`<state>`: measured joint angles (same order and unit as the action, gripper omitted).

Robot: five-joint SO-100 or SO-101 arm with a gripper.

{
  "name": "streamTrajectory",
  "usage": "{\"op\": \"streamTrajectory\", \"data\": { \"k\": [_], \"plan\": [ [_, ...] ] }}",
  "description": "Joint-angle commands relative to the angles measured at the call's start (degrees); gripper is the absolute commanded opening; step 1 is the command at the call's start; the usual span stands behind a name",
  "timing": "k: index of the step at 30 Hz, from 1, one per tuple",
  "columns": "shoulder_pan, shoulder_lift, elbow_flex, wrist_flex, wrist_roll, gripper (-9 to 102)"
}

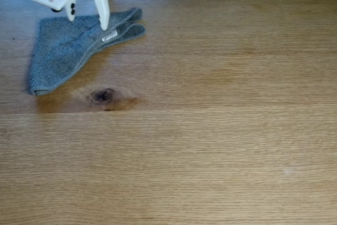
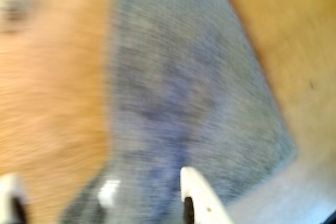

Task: Clean the area in front of the robot

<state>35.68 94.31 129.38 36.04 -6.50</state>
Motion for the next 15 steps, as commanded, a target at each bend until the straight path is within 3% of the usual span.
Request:
{"op": "streamTrajectory", "data": {
  "k": [1,5,15],
  "plan": [
    [-9.84,7.03,-0.26,0.35,2.99,11],
    [-18.54,8.26,-0.09,-0.53,6.06,0],
    [-30.94,16.52,-0.09,4.75,11.07,0]
  ]
}}
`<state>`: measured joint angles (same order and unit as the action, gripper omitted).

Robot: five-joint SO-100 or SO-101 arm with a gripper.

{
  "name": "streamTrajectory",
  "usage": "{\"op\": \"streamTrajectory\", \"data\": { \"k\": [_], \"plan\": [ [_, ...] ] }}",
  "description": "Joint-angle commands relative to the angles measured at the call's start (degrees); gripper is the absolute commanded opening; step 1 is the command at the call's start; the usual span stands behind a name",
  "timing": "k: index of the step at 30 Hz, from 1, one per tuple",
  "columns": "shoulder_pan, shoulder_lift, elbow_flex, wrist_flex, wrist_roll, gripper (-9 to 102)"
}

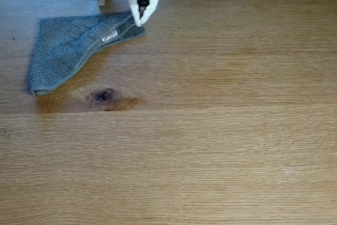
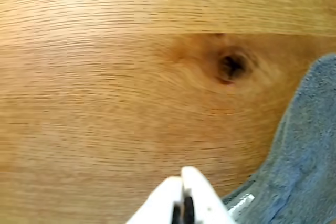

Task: Clean the area in front of the robot

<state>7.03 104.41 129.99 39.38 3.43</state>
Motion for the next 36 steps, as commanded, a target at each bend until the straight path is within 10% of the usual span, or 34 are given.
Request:
{"op": "streamTrajectory", "data": {
  "k": [1,13,36],
  "plan": [
    [-2.81,7.56,-0.7,2.9,1.58,0],
    [-6.86,32.26,0.62,27.69,8.61,0],
    [-9.4,84.9,63.37,29.36,2.37,0]
  ]
}}
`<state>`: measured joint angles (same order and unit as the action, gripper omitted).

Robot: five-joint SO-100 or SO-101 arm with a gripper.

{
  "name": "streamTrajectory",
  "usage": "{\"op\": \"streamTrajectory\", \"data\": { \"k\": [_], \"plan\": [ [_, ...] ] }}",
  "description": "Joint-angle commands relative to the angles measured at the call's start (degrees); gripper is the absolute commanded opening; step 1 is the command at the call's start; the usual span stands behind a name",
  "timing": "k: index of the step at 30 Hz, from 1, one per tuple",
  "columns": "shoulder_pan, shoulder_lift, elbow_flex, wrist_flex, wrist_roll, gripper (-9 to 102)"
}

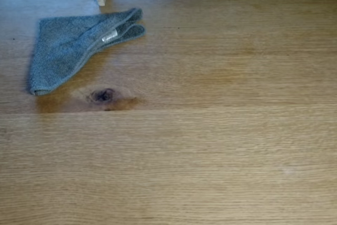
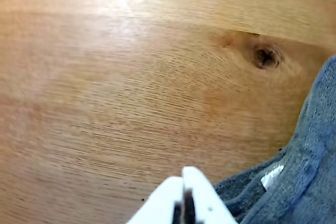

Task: Clean the area in front of the robot

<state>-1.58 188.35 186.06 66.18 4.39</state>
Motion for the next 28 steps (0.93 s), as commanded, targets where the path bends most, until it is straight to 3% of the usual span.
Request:
{"op": "streamTrajectory", "data": {
  "k": [1,11,14,28],
  "plan": [
    [-1.58,0.97,7.03,4.13,2.29,0],
    [-1.67,0.97,6.42,6.06,1.85,2],
    [-1.05,0.97,6.42,6.06,1.85,10],
    [-0.97,1.05,6.42,6.06,1.85,5]
  ]
}}
